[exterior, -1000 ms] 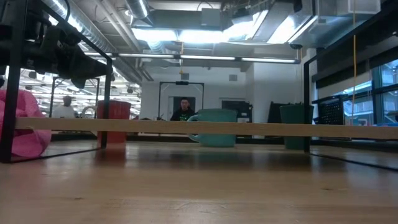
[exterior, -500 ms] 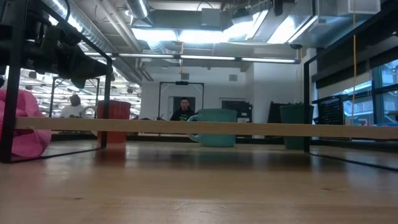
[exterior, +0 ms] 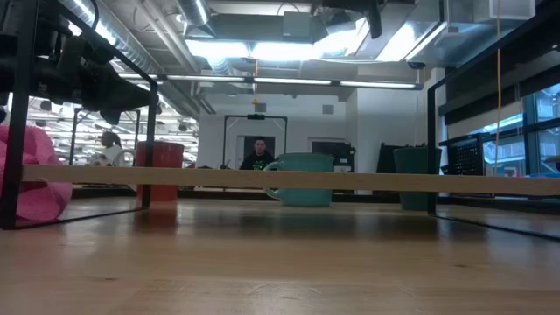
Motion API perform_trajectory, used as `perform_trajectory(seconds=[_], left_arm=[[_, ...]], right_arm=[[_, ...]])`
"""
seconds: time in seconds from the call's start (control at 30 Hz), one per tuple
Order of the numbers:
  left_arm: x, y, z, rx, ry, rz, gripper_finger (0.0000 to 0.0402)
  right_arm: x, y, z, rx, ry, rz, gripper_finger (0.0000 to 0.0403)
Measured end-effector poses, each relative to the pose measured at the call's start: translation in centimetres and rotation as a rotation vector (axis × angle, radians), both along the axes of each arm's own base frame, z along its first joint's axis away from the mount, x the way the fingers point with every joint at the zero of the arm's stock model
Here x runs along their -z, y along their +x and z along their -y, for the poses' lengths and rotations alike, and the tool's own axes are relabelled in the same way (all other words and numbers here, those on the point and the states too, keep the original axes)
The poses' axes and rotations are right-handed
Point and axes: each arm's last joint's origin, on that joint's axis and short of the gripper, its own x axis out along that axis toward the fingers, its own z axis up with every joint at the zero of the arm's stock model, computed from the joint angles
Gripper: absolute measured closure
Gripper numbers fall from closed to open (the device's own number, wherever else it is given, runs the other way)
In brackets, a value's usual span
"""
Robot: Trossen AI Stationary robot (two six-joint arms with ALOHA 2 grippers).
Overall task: Stack small to large cups/mugs on shelf
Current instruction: Put the orange mug on the shelf
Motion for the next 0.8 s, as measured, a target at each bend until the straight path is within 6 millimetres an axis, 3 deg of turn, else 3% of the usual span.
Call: perform_trajectory(seconds=[0.8], left_arm=[[0.0, 0.0, 0.0, 0.000, 0.000, 0.000, 0.0401]], right_arm=[[-3.4, -0.1, 0.1, 0.002, -0.062, 0.357, 0.0386]])
